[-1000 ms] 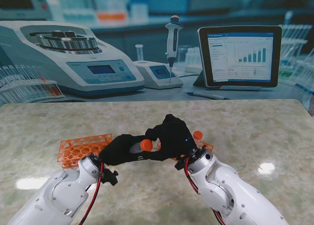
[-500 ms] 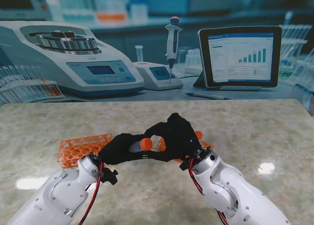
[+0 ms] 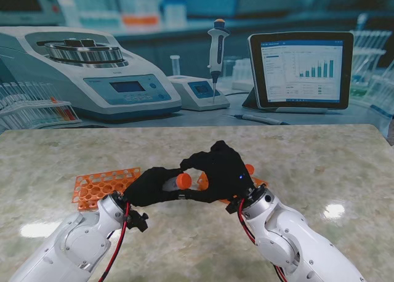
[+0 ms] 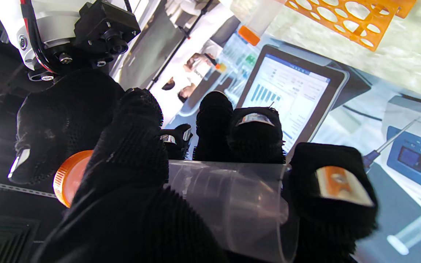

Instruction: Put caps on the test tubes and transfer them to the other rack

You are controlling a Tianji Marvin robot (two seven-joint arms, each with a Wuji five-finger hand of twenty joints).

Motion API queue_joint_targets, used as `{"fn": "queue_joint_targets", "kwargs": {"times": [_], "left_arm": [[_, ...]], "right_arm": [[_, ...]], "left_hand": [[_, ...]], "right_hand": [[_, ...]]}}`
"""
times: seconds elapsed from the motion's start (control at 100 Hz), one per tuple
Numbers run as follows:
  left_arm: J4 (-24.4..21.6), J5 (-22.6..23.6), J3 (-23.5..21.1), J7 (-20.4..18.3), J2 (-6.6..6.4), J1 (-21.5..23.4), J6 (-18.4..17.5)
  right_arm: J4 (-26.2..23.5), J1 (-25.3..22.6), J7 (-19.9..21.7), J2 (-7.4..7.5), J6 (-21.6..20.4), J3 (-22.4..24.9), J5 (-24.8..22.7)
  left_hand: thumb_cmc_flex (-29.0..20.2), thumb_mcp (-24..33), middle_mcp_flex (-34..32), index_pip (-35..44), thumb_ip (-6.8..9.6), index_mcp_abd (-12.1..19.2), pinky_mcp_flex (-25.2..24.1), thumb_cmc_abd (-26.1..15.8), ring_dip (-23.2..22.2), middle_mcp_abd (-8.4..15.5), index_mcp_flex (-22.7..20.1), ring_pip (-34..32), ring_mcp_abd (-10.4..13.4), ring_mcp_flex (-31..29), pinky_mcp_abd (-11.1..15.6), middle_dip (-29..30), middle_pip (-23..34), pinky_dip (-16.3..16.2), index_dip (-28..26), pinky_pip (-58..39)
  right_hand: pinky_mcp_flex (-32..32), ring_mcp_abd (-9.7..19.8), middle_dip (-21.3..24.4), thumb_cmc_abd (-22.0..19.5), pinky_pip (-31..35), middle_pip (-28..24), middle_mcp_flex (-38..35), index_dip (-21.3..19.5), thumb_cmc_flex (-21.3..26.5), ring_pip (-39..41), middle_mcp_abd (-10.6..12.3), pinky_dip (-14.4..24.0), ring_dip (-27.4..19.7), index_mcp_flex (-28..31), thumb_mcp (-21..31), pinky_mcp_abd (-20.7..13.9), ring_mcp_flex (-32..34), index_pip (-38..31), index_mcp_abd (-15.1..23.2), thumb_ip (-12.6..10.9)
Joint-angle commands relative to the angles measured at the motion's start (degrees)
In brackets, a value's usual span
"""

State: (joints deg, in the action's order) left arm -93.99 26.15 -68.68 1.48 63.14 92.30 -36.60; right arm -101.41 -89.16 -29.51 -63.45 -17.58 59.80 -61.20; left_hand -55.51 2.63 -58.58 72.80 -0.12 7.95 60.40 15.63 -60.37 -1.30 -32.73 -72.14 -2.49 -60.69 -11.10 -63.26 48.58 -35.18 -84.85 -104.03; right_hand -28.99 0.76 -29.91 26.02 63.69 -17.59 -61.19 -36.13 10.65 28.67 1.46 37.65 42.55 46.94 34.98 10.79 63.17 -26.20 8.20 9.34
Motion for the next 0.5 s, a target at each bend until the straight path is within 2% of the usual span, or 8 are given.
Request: {"fn": "queue_joint_targets", "kwargs": {"times": [0.0, 0.12, 0.18, 0.49], "left_arm": [[-0.36, -0.09, 0.0, -0.23, 0.1, 0.11, -0.09], [-0.36, -0.12, -0.01, -0.26, 0.09, 0.12, -0.08], [-0.35, -0.1, -0.02, -0.25, 0.09, 0.13, -0.1], [-0.28, -0.15, 0.02, -0.33, 0.08, 0.07, -0.11]], "right_arm": [[-0.22, -0.29, -0.39, -0.13, -0.13, -0.23, -0.17], [-0.45, -0.58, -0.71, -0.1, -0.28, -0.04, -0.41], [-0.58, -0.74, -0.85, -0.08, -0.4, 0.03, -0.53], [-0.95, -1.24, -2.09, 0.0, -0.46, 0.12, -1.4]], "left_hand": [[-2.26, 0.32, 0.33, 3.3, -0.51, 3.11, 1.75, -2.99, -0.26, 2.2, -0.56, -0.44, 2.3, -1.4, 7.15, 0.34, 0.11, -1.04, -3.74, -9.06], [-2.26, 0.32, 0.33, 3.31, -0.51, 3.08, 1.75, -2.98, -0.26, 2.19, -0.59, -0.44, 2.3, -1.4, 7.15, 0.34, 0.11, -1.04, -3.74, -9.06], [-2.27, 0.34, 0.33, 3.31, -0.5, 3.08, 1.75, -3.01, -0.26, 2.19, -0.59, -0.44, 2.3, -1.4, 7.15, 0.34, 0.11, -1.04, -3.73, -9.06], [-2.28, 0.34, 0.36, 3.31, -0.51, 3.07, 1.75, -2.97, -0.26, 2.18, -0.59, -0.44, 2.3, -1.4, 7.15, 0.34, 0.09, -1.04, -3.73, -9.06]], "right_hand": [[1.72, -0.36, 0.75, -1.44, -0.96, 1.37, 2.7, 1.24, -1.71, -1.08, -0.94, -0.1, -0.45, -2.92, -1.37, 0.67, -1.04, 1.16, -0.67, -1.58], [2.12, -0.37, 1.13, -1.14, -1.1, 1.8, 3.58, 1.88, -2.45, -1.4, -1.28, -0.05, -0.54, -3.71, -1.82, 0.71, -1.55, 1.84, -1.09, -1.85], [2.21, -0.42, 1.55, -0.5, -1.19, 1.81, 3.71, 2.63, -3.78, -1.53, -1.18, 0.1, -0.53, -3.69, 0.33, 0.72, -1.66, 1.96, -1.13, -2.06], [2.15, -0.28, 1.63, 0.43, -1.11, 1.56, 3.53, 2.69, -3.37, -1.37, -1.16, 0.27, -0.43, -3.37, 1.48, 0.65, -1.62, 1.21, -0.96, -1.91]]}}
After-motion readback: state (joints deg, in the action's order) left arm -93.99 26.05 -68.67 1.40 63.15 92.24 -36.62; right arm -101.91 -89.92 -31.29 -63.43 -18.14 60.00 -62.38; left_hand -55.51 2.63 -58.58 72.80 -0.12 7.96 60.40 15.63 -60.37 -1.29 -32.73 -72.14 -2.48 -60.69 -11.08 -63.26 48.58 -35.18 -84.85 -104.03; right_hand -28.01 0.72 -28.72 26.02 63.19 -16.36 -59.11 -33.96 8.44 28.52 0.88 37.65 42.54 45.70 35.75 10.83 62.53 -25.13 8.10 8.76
